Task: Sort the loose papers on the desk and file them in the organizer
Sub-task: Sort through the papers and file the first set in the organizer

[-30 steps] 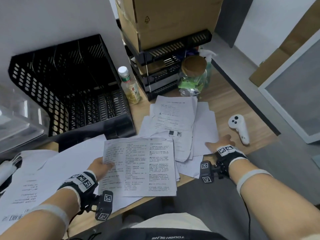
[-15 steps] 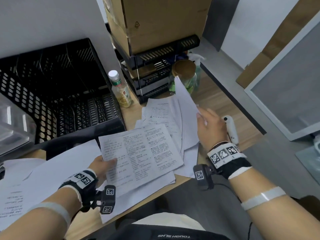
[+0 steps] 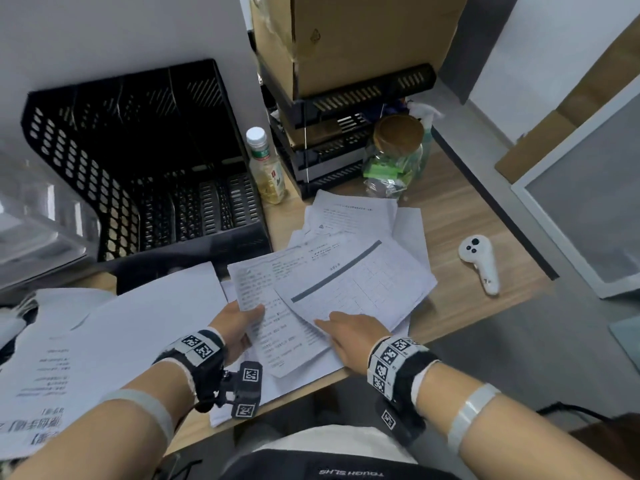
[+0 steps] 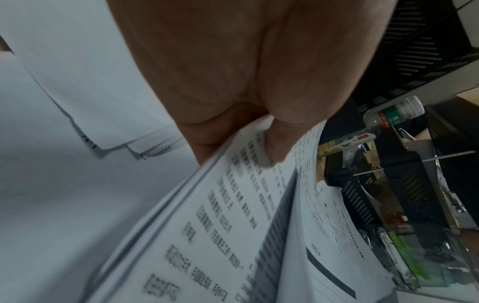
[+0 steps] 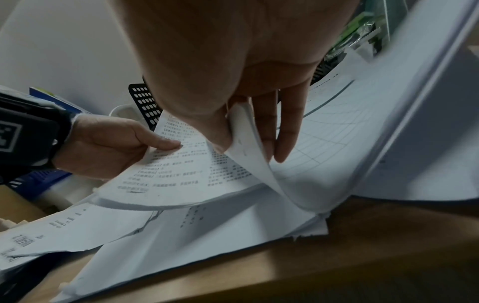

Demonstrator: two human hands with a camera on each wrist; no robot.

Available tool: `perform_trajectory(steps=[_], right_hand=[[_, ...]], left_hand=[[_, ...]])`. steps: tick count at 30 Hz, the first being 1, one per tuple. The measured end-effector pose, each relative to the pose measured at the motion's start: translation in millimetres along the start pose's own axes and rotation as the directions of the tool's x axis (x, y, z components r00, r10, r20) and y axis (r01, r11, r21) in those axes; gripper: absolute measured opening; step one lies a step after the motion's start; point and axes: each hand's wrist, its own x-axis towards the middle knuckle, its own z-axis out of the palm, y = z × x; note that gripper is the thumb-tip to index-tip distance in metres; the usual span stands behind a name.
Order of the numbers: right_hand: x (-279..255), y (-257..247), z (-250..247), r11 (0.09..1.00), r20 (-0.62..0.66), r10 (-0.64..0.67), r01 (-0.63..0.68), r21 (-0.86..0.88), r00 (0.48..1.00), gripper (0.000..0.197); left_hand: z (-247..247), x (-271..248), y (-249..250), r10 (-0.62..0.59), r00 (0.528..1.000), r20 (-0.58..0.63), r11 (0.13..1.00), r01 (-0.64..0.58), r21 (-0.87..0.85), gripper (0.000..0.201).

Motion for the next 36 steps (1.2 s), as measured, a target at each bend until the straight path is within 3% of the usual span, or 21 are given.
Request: perform_trajectory(steps=[3,7,10,12,14,15,16,17,19,21,22,24,25,26,27,29,31,33,35,36], right_hand=[[3,0,2,0.999,-0.030,-0.009,0.010,0.031,1.000,0.053],[10,-9,-1,0.996,-0.066,-0.039,0.044,0.072,0.997,0.031],[12,-20,-6,0.973,0.019,-0.084,0.078,0.216,0.996,0.035],[13,-15,-13,0.927,0.054,-0.035,0.012,0.376,0.998,0.038],[16,13,-20,0.932,-0.145,0.147,-0.087,0.353,0.978,0.034],[18,36,-23,0.926,-0.292,0.297,-0.200,0.320,0.909,0.025],[18,63,-25,0.868,-0.388,0.472,-0.340,0.363,0.791,0.022],[16,91,-28,0.746,-0.373,0.654,-0.478,0.464,0.658,0.028],[10,134,-27,0.427,-0.123,0.887,-0.687,0.588,0.446,0.044],[11,167,-21,0.244,0.085,0.926,-0.754,0.610,0.368,0.061],[13,178,-15,0.228,0.139,0.911,-0.755,0.615,0.389,0.071],[18,190,-10,0.248,0.172,0.859,-0.686,0.684,0.482,0.075],[22,194,-9,0.275,0.172,0.827,-0.653,0.706,0.535,0.061],[19,191,-15,0.357,0.181,0.769,-0.647,0.673,0.613,0.043],[15,186,-25,0.362,0.226,0.734,-0.650,0.668,0.641,0.028],[7,176,-44,0.367,0.172,0.732,-0.594,0.716,0.659,0.019],[-2,164,-66,0.402,-0.024,0.774,-0.463,0.790,0.632,0.020],[-8,150,-87,0.395,-0.234,0.864,-0.312,0.864,0.446,0.020],[-14,125,-105,0.599,-0.509,0.788,-0.244,0.762,0.346,0.019],[-19,110,-111,0.740,-0.661,0.667,-0.199,0.643,0.345,0.016]], left_hand=[[-4,-1,-3,-0.005,1.000,-0.005,1.000,0.005,-0.002,0.020],[-1,-6,-2,0.033,0.999,0.005,0.999,-0.033,0.043,0.019],[-10,-6,3,0.142,0.983,-0.117,0.984,-0.128,0.122,0.011],[-28,-5,14,0.258,0.936,-0.241,0.956,-0.211,0.205,0.007],[-46,-9,29,0.337,0.888,-0.311,0.938,-0.289,0.192,0.007],[-53,-15,38,0.371,0.871,-0.321,0.928,-0.345,0.138,0.009],[-59,-19,48,0.399,0.859,-0.320,0.914,-0.399,0.069,0.011],[-62,-23,56,0.420,0.850,-0.318,0.897,-0.442,0.002,0.013],[-66,-26,67,0.441,0.833,-0.334,0.871,-0.487,-0.063,0.014],[-64,-27,70,0.448,0.822,-0.350,0.861,-0.503,-0.080,0.014],[-62,-27,70,0.445,0.821,-0.357,0.860,-0.503,-0.085,0.014],[-57,-28,69,0.442,0.821,-0.361,0.858,-0.505,-0.098,0.015],[-55,-30,69,0.444,0.822,-0.357,0.856,-0.507,-0.104,0.015],[-54,-30,70,0.447,0.824,-0.347,0.855,-0.508,-0.106,0.015],[-55,-31,70,0.452,0.826,-0.338,0.854,-0.510,-0.105,0.015],[-56,-31,74,0.466,0.820,-0.332,0.846,-0.523,-0.102,0.017],[-56,-31,78,0.474,0.808,-0.350,0.832,-0.541,-0.121,0.026],[-54,-29,82,0.480,0.798,-0.363,0.819,-0.556,-0.140,0.031],[-49,-26,83,0.477,0.805,-0.353,0.818,-0.553,-0.158,0.029],[-45,-25,82,0.473,0.814,-0.337,0.822,-0.545,-0.162,0.027]])
